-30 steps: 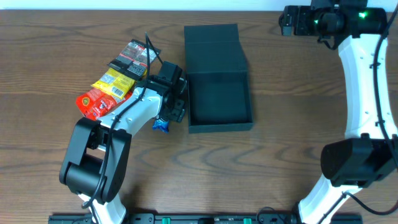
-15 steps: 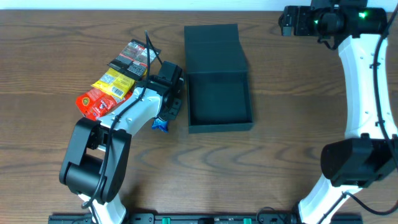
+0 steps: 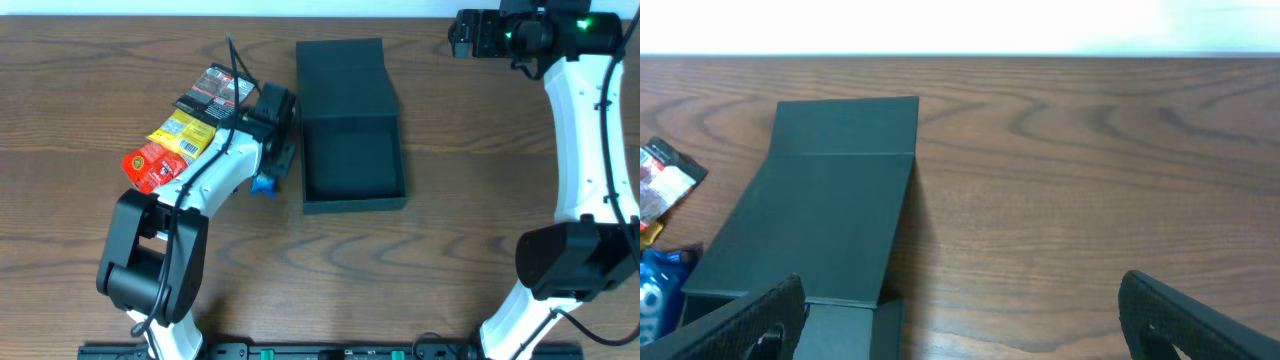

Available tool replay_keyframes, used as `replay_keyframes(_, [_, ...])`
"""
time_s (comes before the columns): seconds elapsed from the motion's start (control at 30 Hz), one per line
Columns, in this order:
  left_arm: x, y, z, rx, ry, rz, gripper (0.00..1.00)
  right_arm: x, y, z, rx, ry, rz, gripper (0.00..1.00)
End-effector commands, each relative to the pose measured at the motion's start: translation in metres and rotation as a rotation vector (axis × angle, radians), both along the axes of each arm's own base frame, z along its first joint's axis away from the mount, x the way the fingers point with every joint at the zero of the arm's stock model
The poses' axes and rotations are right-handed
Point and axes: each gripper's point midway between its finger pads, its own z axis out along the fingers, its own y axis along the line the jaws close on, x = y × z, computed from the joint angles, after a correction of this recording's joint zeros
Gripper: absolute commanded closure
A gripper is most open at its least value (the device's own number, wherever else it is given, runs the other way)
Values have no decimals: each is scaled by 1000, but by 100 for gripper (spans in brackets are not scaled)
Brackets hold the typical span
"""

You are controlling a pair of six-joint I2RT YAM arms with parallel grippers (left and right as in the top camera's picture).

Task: Pack container
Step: 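Carry the Oreo pack into the black box with the left gripper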

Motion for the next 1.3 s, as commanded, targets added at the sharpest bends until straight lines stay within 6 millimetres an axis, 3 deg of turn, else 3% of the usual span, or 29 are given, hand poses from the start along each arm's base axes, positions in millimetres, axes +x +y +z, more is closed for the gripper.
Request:
replay_keyframes(0.0, [26, -3, 31, -7, -85, 47, 87, -2, 8, 0, 18, 4, 8, 1])
replay_keyframes(0.23, [51, -12, 84, -96, -172, 189, 87, -5, 8, -3, 18, 25, 7, 1])
replay_keyframes(0.43, [53, -69, 111, -445, -111, 256, 94, -4, -11, -3, 37, 30, -63, 1])
replay_keyframes(0.67, [39, -129, 119, -520, -122, 152, 94, -5, -47, -3, 39, 32, -139, 1])
replay_keyframes(0.77, [28, -156, 113, -532, -110, 138, 94, -9, -61, -5, 41, 46, -167, 1])
replay_keyframes(0.93, [11, -189, 76, -556, 10, 106, 95, -15, -75, -9, 42, 70, -197, 1])
replay_keyframes(1.07, [5, -203, 52, -575, 82, 82, 95, -21, -81, -13, 29, 94, -198, 1])
replay_keyframes(1.27, [-8, -219, 36, -568, 123, 56, 94, -23, -85, -14, 20, 100, -192, 1])
